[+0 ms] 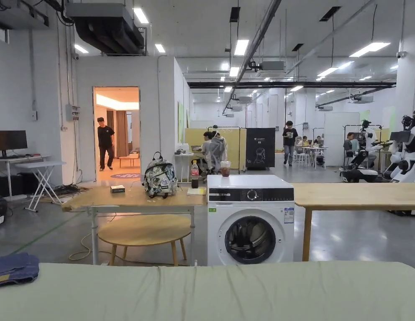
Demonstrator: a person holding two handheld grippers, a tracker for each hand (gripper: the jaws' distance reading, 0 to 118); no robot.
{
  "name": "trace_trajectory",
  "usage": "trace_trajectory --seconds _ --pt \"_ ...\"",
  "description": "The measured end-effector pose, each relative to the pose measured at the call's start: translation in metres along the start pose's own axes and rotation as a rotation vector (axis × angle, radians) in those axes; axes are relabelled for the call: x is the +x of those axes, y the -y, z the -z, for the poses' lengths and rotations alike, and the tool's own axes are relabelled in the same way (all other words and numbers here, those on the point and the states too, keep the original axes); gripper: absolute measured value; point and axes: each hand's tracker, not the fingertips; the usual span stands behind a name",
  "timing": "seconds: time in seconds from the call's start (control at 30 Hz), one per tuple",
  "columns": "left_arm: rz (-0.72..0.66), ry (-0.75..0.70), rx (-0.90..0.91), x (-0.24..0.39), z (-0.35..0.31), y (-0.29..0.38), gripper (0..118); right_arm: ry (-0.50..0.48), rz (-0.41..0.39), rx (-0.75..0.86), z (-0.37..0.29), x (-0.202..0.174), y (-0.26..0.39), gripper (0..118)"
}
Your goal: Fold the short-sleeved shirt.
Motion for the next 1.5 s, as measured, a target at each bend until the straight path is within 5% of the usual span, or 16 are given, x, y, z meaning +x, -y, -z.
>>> trace_trajectory --seconds 0.7,1.03,1.5 --pt "-0.068 0.015 -0.032 -0.004 0.001 0.003 85 -0.038 0.133 -0.105 0.010 0.007 0.001 118" --pt "-0.041 0.030 -0.047 0.000 -0.002 0.002 85 -0.166 0.406 -0.140 0.011 0.023 -0.001 118" --pt "-0.064 0.019 -0.058 0.001 0.000 0.003 85 -0.118 0.354 -0.147 0.008 0.018 -0.004 118"
